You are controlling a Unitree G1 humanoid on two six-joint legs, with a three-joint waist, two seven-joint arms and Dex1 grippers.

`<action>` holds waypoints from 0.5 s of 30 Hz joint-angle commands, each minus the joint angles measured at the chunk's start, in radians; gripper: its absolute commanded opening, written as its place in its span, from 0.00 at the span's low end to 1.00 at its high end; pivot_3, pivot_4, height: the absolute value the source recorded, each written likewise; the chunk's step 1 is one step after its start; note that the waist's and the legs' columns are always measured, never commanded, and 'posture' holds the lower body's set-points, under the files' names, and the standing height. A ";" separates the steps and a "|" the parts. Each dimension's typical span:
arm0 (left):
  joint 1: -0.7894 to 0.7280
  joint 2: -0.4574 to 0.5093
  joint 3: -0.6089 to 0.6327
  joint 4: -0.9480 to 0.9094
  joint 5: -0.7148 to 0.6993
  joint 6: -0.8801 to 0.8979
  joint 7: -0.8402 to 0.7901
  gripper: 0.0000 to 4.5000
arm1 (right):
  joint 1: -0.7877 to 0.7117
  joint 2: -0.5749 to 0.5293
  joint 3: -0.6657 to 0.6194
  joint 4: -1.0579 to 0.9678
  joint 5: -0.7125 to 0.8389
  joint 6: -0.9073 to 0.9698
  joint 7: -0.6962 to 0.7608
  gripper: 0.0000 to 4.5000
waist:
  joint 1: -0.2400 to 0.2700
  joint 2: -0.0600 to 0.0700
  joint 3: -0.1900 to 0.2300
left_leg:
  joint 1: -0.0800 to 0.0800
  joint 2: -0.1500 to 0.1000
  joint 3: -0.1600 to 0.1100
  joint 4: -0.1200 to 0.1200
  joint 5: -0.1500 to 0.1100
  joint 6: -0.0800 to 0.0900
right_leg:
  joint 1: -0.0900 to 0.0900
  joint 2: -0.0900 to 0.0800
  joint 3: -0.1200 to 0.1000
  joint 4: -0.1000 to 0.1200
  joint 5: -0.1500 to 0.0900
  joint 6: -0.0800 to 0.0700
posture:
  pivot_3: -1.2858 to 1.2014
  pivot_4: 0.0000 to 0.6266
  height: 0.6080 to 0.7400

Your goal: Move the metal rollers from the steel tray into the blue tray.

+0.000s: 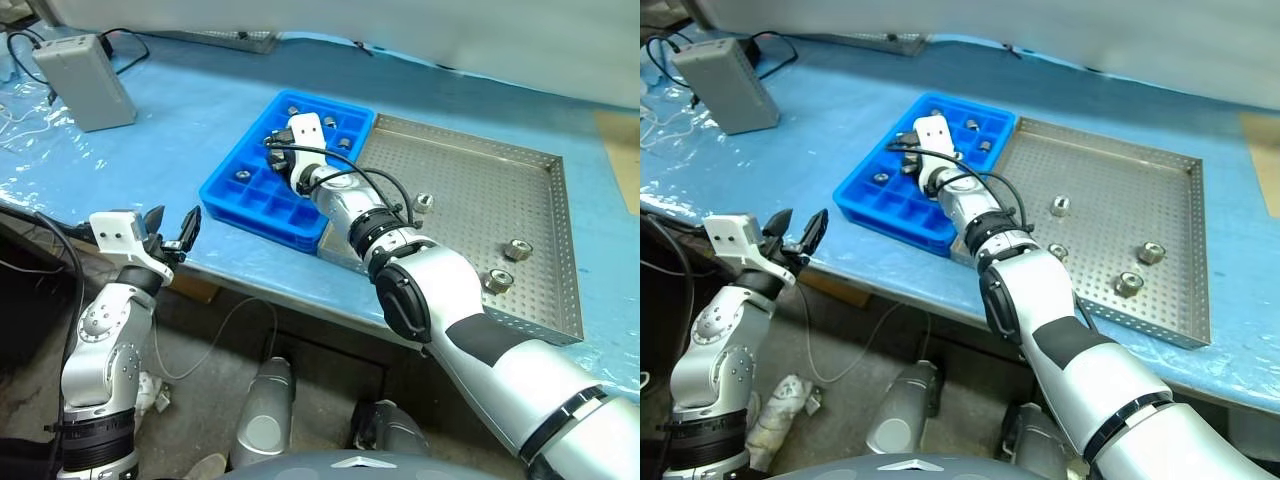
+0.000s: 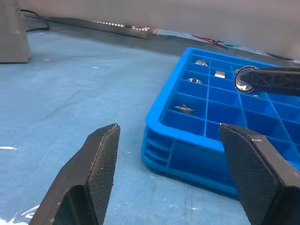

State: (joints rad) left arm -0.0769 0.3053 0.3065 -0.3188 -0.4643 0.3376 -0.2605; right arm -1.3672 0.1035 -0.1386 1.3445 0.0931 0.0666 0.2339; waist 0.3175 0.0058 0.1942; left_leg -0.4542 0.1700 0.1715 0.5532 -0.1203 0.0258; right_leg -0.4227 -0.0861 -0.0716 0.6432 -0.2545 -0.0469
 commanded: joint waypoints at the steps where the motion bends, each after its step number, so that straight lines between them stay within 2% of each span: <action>1: -0.058 0.020 -0.018 0.023 -0.002 0.003 -0.027 0.79 | -0.008 -0.033 -0.018 -0.022 -0.008 -0.028 -0.006 0.27 | 0.002 0.000 0.000 | 0.000 0.000 0.000 0.000 0.000 -0.001 | 0.000 0.000 0.000 0.000 0.000 0.000 | 0.74 0.24 1.00; 9: -0.176 0.009 -0.087 0.169 0.024 -0.020 -0.091 0.79 | 0.023 -0.114 -0.037 -0.033 -0.008 -0.020 -0.001 0.27 | -0.028 0.000 0.000 | 0.000 -0.001 0.000 0.001 0.006 -0.010 | -0.001 0.001 0.003 0.000 0.004 0.006 | 0.68 0.24 1.00; 11: -0.202 0.007 -0.099 0.199 0.031 -0.028 -0.106 0.79 | 0.035 -0.114 -0.040 -0.036 -0.001 -0.003 0.048 0.27 | -0.045 0.000 0.000 | -0.002 0.000 0.000 0.002 0.007 -0.010 | -0.001 0.002 0.003 0.000 0.004 0.006 | 0.67 0.24 1.00; 15: -0.244 0.008 -0.106 0.267 0.042 -0.046 -0.127 0.79 | 0.076 -0.084 0.015 -0.048 -0.039 0.022 0.168 0.55 | -0.092 0.000 0.000 | -0.003 0.003 -0.001 0.005 0.006 -0.009 | -0.001 0.005 0.003 0.000 0.004 0.006 | 0.66 0.24 1.00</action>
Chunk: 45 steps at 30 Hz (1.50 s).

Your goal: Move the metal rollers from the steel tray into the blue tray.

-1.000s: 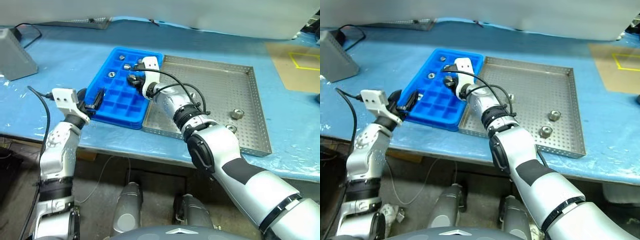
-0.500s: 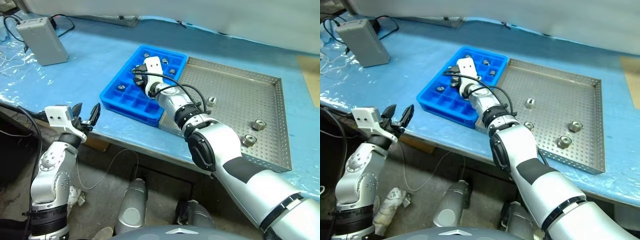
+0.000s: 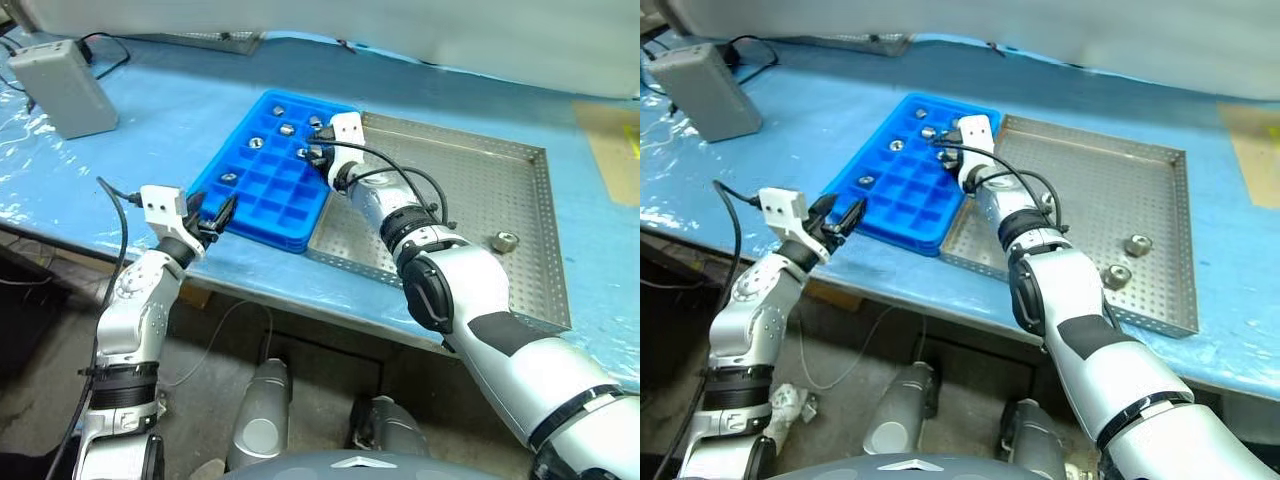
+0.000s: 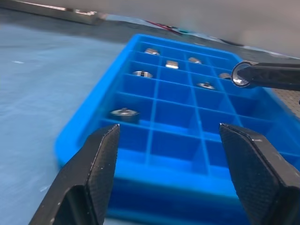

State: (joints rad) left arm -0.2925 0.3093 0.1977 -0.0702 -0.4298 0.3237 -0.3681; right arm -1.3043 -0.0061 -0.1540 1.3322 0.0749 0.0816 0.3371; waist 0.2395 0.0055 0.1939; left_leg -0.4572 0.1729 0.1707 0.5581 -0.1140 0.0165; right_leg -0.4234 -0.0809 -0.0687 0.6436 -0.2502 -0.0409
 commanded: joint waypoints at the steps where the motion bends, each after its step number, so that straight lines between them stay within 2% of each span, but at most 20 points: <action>1: -0.036 0.005 0.003 0.032 0.010 -0.036 -0.023 0.79 | 0.018 0.028 0.035 -0.039 -0.025 0.008 0.069 0.63 | -0.026 0.000 0.000 | 0.000 0.000 0.000 0.000 0.000 0.000 | 0.000 0.000 0.000 0.000 0.000 -0.001 | 0.65 0.24 1.00; 2: -0.051 0.005 0.002 0.057 0.015 -0.042 -0.028 0.79 | 0.022 0.021 0.035 -0.045 -0.027 0.007 0.067 0.69 | -0.034 0.000 0.000 | 0.001 0.001 0.000 0.000 0.000 0.000 | 0.000 0.001 -0.001 0.001 0.000 -0.001 | 0.64 0.24 1.00; 11: -0.233 -0.069 -0.066 0.223 0.010 -0.082 -0.146 0.79 | 0.085 -0.100 -0.013 -0.190 0.027 -0.034 0.110 0.69 | -0.053 0.001 0.000 | 0.001 0.006 0.002 0.007 0.001 0.000 | 0.003 0.004 0.000 0.000 0.002 -0.006 | 0.56 0.24 1.00; 12: -0.260 -0.077 -0.083 0.257 0.017 -0.093 -0.177 0.79 | 0.118 -0.119 -0.004 -0.248 0.034 -0.017 0.152 0.69 | -0.062 0.001 0.000 | 0.001 0.006 0.003 0.008 0.001 0.000 | 0.003 0.004 0.001 0.000 0.003 -0.007 | 0.55 0.24 1.00; 14: -0.324 -0.083 -0.157 0.353 0.054 -0.135 -0.289 0.79 | 0.268 -0.171 0.048 -0.523 0.067 0.062 0.316 0.69 | -0.070 0.000 0.000 | 0.002 0.006 0.004 0.010 0.001 0.001 | 0.005 0.004 0.002 -0.001 0.005 -0.007 | 0.51 0.24 1.00; 16: -0.357 -0.082 -0.198 0.414 0.080 -0.172 -0.364 0.79 | 0.373 -0.200 0.080 -0.731 0.102 0.153 0.390 0.69 | -0.086 0.000 0.000 | 0.005 0.006 0.004 0.009 0.000 0.003 | 0.010 0.004 0.001 -0.003 0.007 -0.003 | 0.49 0.24 1.00; 20: -0.488 -0.124 -0.247 0.566 0.055 -0.174 -0.569 0.79 | 0.606 -0.315 0.051 -1.147 0.141 0.365 0.348 0.69 | -0.119 0.001 0.000 | 0.010 0.006 0.005 0.012 -0.002 0.010 | 0.015 0.004 0.003 -0.004 0.008 -0.001 | 0.44 0.24 1.00; 24: -0.599 -0.164 -0.293 0.771 0.114 -0.221 -0.678 0.79 | 0.737 -0.384 -0.014 -1.402 0.223 0.526 0.311 0.69 | -0.156 0.001 0.000 | 0.014 0.006 0.008 0.012 -0.005 0.015 | 0.017 0.004 0.005 -0.004 0.006 -0.006 | 0.41 0.24 1.00; 28: -0.705 -0.230 -0.373 1.072 0.269 -0.354 -0.670 0.79 | 0.887 -0.439 -0.080 -1.632 0.285 0.666 0.261 0.69 | -0.186 0.002 -0.001 | 0.024 0.006 0.009 0.010 -0.006 0.017 | 0.026 0.004 0.009 -0.007 0.005 -0.006 | 0.37 0.24 1.00; 32: -0.726 -0.253 -0.446 1.252 0.424 -0.444 -0.555 0.79 | 0.963 -0.430 -0.107 -1.742 0.318 0.723 0.196 0.69 | -0.220 0.002 -0.001 | 0.034 0.004 0.009 0.003 -0.006 0.018 | 0.036 0.005 0.010 -0.020 0.007 -0.003 | 0.35 0.24 1.00; 35: -0.727 -0.267 -0.442 1.315 0.474 -0.488 -0.452 0.66 | 0.992 -0.401 -0.128 -1.786 0.323 0.734 0.123 0.70 | -0.228 0.003 -0.002 | 0.035 0.003 0.009 0.003 -0.008 0.020 | 0.038 0.005 0.011 -0.023 0.008 -0.003 | 0.34 0.24 1.00; 40: -0.753 -0.285 -0.385 1.325 0.470 -0.498 -0.381 0.29 | 0.999 -0.387 -0.144 -1.788 0.336 0.723 0.065 0.70 | -0.229 0.004 -0.002 | 0.036 0.001 0.009 0.004 -0.009 0.023 | 0.040 0.004 0.011 -0.023 0.008 -0.004 | 0.35 0.24 1.00; 42: -0.758 -0.289 -0.357 1.316 0.453 -0.504 -0.381 0.29 | 0.986 -0.389 -0.130 -1.762 0.333 0.709 0.059 0.70 | -0.229 0.004 -0.002 | 0.036 0.001 0.010 0.004 -0.009 0.023 | 0.040 0.004 0.012 -0.023 0.008 -0.004 | 0.36 0.24 1.00; 45: -0.768 -0.296 -0.215 1.263 0.312 -0.451 -0.424 0.29 | 0.931 -0.384 -0.086 -1.686 0.321 0.673 0.067 0.70 | -0.228 0.004 -0.002 | 0.035 0.001 0.010 0.004 -0.009 0.023 | 0.039 0.004 0.012 -0.023 0.008 -0.004 | 0.39 0.24 1.00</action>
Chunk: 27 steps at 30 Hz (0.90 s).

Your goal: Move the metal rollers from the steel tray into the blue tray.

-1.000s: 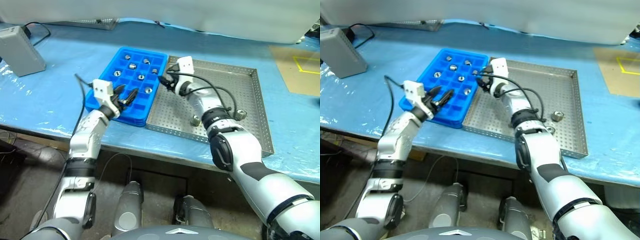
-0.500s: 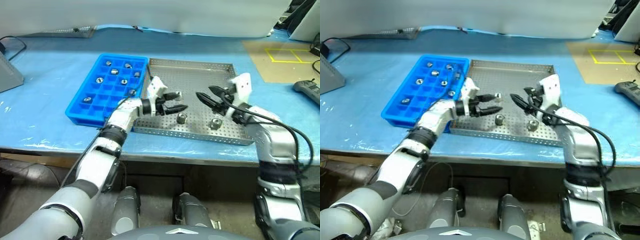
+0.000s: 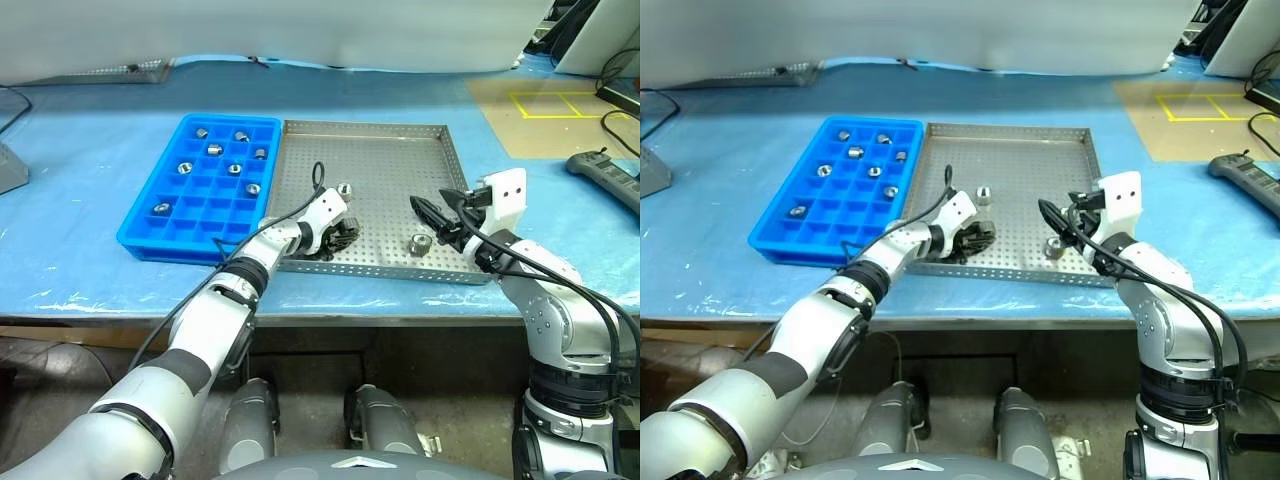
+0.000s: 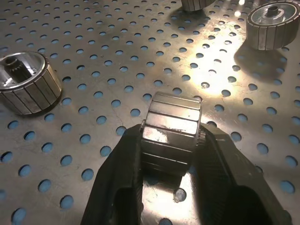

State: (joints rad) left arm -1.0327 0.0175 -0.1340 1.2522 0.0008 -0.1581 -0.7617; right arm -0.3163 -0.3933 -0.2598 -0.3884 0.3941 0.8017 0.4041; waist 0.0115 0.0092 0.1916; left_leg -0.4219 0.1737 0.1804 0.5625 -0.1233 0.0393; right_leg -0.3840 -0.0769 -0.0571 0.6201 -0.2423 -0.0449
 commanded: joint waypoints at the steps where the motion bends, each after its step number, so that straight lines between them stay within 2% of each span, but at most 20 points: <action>1: -0.031 0.001 0.172 -0.089 -0.169 0.053 -0.022 0.29 | -0.088 0.012 0.042 0.071 0.004 -0.062 0.014 0.70 | 0.001 0.000 0.000 | 0.000 0.000 0.000 0.000 0.000 0.000 | 0.000 0.000 0.000 0.000 0.000 0.000 | 0.41 0.24 1.00; 3: -0.026 0.024 0.241 -0.156 -0.214 0.063 0.046 0.29 | -0.152 0.028 0.095 0.157 -0.003 -0.101 0.050 0.70 | 0.002 0.000 0.000 | -0.001 0.000 0.000 0.000 0.000 0.000 | -0.002 0.000 0.000 0.000 0.001 -0.001 | 0.45 0.24 1.00; 6: -0.006 0.053 0.317 -0.287 -0.226 0.056 0.265 0.29 | -0.254 0.053 0.158 0.324 -0.038 -0.188 0.090 0.70 | 0.010 0.000 0.000 | -0.003 0.001 -0.001 -0.001 0.000 0.000 | -0.004 0.000 -0.001 0.002 0.001 -0.001 | 0.50 0.24 1.00; 11: 0.054 0.101 0.329 -0.485 -0.107 0.053 0.629 0.29 | -0.414 0.094 0.212 0.576 -0.055 -0.306 0.185 0.70 | 0.051 0.001 0.000 | -0.017 0.001 -0.004 0.001 0.002 0.004 | -0.014 0.000 -0.005 0.003 0.001 -0.001 | 0.56 0.24 1.00; 14: 0.075 0.128 0.323 -0.521 -0.015 0.053 0.843 0.29 | -0.465 0.114 0.228 0.663 -0.061 -0.355 0.226 0.70 | 0.085 0.001 0.000 | -0.023 0.002 -0.004 0.004 0.000 0.006 | -0.018 0.000 -0.007 0.005 0.001 -0.001 | 0.58 0.24 1.00; 16: 0.077 0.138 0.322 -0.499 -0.003 0.086 0.890 0.29 | -0.479 0.126 0.235 0.693 -0.065 -0.376 0.237 0.70 | 0.107 0.001 0.000 | -0.028 0.005 -0.005 0.009 0.000 0.008 | -0.020 -0.001 -0.011 0.005 0.001 -0.001 | 0.58 0.24 1.00; 20: 0.065 0.145 0.297 -0.441 0.003 0.118 0.876 0.29 | -0.467 0.141 0.248 0.710 -0.076 -0.398 0.244 0.70 | 0.144 0.001 0.000 | -0.034 0.004 -0.006 0.015 -0.001 0.009 | -0.022 -0.003 -0.013 0.009 0.001 -0.001 | 0.57 0.24 1.00; 27: 0.011 0.139 0.284 -0.310 -0.006 0.123 0.838 0.29 | -0.416 0.128 0.236 0.661 -0.075 -0.380 0.228 0.70 | 0.141 0.001 0.000 | -0.032 -0.004 -0.006 0.015 0.000 0.005 | -0.021 -0.012 -0.013 0.014 0.002 0.001 | 0.55 0.24 1.00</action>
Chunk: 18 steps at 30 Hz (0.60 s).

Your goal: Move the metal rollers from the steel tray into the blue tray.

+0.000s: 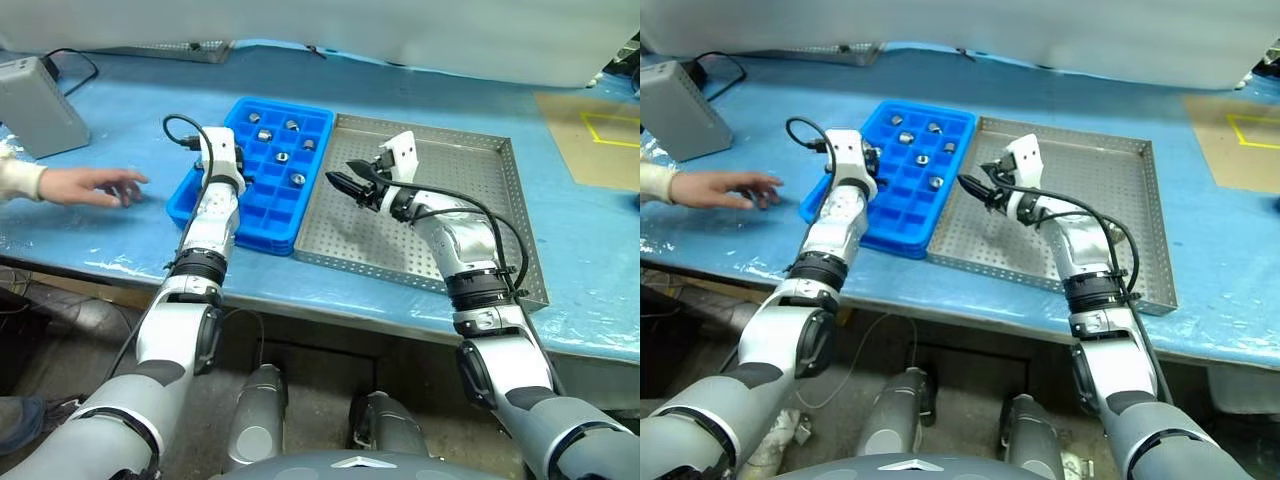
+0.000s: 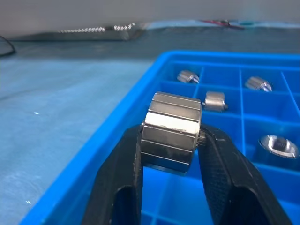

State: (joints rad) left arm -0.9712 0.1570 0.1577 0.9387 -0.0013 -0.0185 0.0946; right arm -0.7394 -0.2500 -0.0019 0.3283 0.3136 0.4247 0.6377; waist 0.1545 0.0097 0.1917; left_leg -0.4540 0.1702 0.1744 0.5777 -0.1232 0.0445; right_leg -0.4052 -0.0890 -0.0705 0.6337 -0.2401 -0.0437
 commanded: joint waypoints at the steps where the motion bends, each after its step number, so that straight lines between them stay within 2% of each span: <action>1: -0.050 -0.003 -0.007 0.022 -0.007 -0.006 -0.020 0.37 | 0.015 -0.018 -0.026 -0.065 0.006 0.000 -0.012 0.70 | -0.004 0.000 0.000 | 0.000 0.000 0.000 0.000 0.000 -0.001 | 0.000 0.000 0.000 0.000 0.001 0.002 | 0.55 0.24 1.00; 4: -0.050 -0.010 0.000 0.052 -0.018 0.010 -0.023 0.59 | 0.032 -0.025 -0.033 -0.089 0.010 0.009 -0.026 0.70 | -0.008 0.000 0.000 | 0.002 0.000 0.000 -0.001 0.002 -0.002 | 0.000 0.000 0.001 0.001 0.002 0.003 | 0.54 0.24 1.00; 7: -0.055 -0.018 0.004 0.018 -0.049 -0.016 -0.093 0.81 | 0.051 -0.033 -0.042 -0.119 0.011 0.021 -0.047 0.70 | -0.012 0.000 0.000 | 0.003 0.000 0.000 -0.003 0.002 -0.003 | 0.000 0.000 0.001 0.001 0.002 0.003 | 0.53 0.24 1.00; 10: -0.080 -0.021 0.002 0.035 -0.052 -0.024 -0.110 0.81 | 0.061 -0.040 -0.067 -0.143 0.014 0.028 -0.076 0.70 | -0.021 0.000 0.000 | 0.001 0.000 0.000 -0.003 0.002 -0.002 | -0.001 0.001 0.001 0.000 0.002 0.003 | 0.51 0.24 1.00; 15: -0.165 -0.085 0.022 0.081 -0.162 -0.075 -0.409 0.81 | 0.080 -0.057 -0.145 -0.205 0.036 0.047 -0.147 0.70 | -0.026 0.000 0.000 | 0.000 0.000 0.001 -0.002 0.002 0.003 | -0.001 0.000 0.001 -0.002 0.002 0.003 | 0.47 0.24 1.00; 18: -0.227 -0.141 -0.005 0.190 -0.155 -0.062 -0.547 0.81 | 0.128 -0.078 -0.185 -0.289 0.042 0.089 -0.196 0.70 | -0.031 0.000 0.000 | 0.000 -0.001 0.003 -0.002 0.002 0.005 | 0.000 -0.001 0.001 -0.004 0.002 0.003 | 0.42 0.24 1.00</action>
State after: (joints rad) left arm -1.1695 0.0375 0.1689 1.0956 -0.1539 -0.0707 -0.3792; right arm -0.6283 -0.3127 -0.1481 0.1139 0.3361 0.4977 0.4674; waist 0.1234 0.0097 0.1918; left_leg -0.4528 0.1689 0.1775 0.5753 -0.1213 0.0500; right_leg -0.4035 -0.0900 -0.0690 0.6283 -0.2384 -0.0410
